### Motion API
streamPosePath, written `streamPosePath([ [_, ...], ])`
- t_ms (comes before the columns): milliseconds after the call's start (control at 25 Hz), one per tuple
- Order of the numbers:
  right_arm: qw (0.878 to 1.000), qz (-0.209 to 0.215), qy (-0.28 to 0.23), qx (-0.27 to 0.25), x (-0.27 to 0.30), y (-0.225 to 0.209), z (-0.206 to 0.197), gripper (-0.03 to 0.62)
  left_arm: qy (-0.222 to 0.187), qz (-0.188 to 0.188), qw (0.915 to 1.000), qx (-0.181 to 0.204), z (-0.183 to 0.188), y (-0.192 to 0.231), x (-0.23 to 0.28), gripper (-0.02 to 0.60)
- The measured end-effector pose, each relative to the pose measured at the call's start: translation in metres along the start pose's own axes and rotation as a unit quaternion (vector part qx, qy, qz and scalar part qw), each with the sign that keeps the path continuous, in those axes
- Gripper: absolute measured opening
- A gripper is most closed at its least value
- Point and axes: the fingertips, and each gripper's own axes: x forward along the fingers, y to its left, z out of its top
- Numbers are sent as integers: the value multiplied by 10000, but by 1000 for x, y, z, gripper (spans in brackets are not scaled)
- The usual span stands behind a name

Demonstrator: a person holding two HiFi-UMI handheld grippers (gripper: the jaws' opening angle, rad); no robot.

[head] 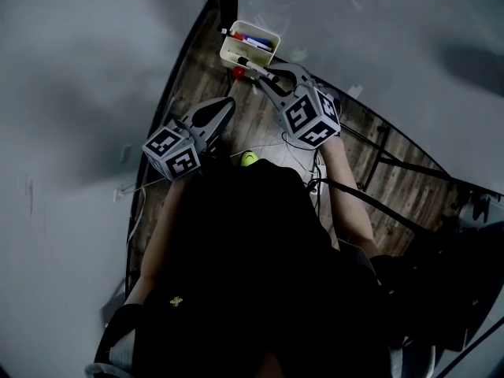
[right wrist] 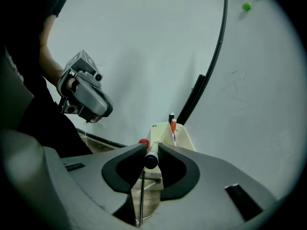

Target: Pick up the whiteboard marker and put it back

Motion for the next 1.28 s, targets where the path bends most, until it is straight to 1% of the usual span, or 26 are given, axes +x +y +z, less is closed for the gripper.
streamPosePath([
  [280, 9996, -211, -188, 19, -17, -1, 10, 74, -6, -50, 9999, 122, -1, -9, 4, 14],
  [560, 9990, -309, -326, -29, -32, -1, 21, 74, -9, -93, 9998, 174, -4, -19, 6, 14],
  [880, 9979, -399, -502, -36, -39, 1, 30, 74, -64, -121, 9997, 217, -5, -17, 7, 14],
  [1280, 9966, -536, -620, -110, -58, 9, 43, 74, -221, -8, 9993, 295, 2, -18, 1, 14],
])
